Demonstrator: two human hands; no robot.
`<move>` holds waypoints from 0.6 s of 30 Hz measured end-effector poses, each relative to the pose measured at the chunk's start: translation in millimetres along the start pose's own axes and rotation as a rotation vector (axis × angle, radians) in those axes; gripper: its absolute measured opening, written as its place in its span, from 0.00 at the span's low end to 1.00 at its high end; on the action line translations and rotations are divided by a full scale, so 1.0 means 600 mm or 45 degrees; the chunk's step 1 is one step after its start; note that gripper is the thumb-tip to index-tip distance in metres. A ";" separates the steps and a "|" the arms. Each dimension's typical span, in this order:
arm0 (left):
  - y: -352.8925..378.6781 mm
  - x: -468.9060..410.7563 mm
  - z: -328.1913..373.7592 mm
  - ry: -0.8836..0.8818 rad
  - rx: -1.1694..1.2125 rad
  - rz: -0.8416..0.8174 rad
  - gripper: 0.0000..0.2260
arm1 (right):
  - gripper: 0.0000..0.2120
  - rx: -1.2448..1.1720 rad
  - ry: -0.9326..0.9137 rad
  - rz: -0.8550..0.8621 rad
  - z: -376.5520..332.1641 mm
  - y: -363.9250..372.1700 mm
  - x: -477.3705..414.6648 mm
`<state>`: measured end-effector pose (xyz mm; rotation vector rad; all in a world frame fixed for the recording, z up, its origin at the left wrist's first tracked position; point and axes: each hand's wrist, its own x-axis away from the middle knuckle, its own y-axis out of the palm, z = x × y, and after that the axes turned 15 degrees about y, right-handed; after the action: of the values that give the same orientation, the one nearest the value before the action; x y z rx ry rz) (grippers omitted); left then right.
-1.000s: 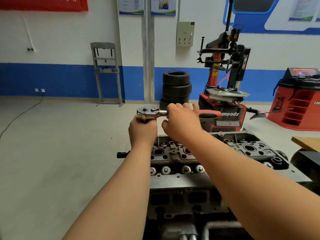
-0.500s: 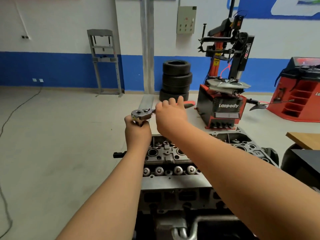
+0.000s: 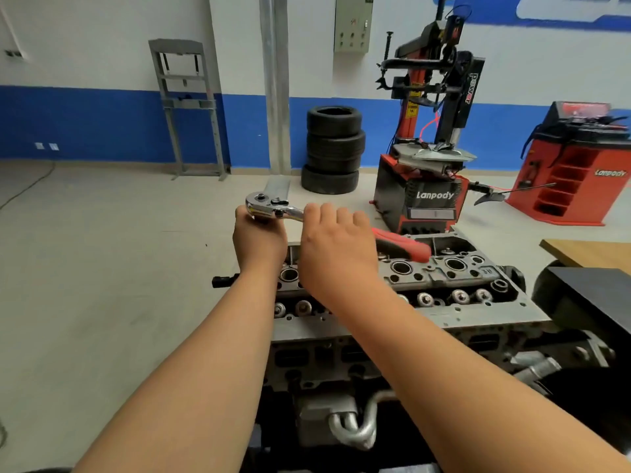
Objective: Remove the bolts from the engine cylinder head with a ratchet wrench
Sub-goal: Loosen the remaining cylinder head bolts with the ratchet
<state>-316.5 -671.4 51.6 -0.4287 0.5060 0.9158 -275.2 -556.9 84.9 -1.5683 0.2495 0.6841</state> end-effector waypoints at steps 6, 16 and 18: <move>0.002 -0.007 -0.005 -0.121 0.103 0.042 0.06 | 0.16 -0.222 0.155 -0.248 0.012 0.044 -0.101; 0.002 -0.018 -0.028 -0.195 0.138 0.002 0.04 | 0.23 -0.419 -0.124 -0.498 -0.071 0.090 -0.203; 0.003 -0.017 -0.024 -0.187 0.144 0.029 0.04 | 0.23 -0.428 -0.130 -0.508 -0.072 0.088 -0.202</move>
<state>-326.5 -685.1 45.9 -0.2518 0.4262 0.9279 -388.3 -634.6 107.6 -1.8259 -0.2641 0.5051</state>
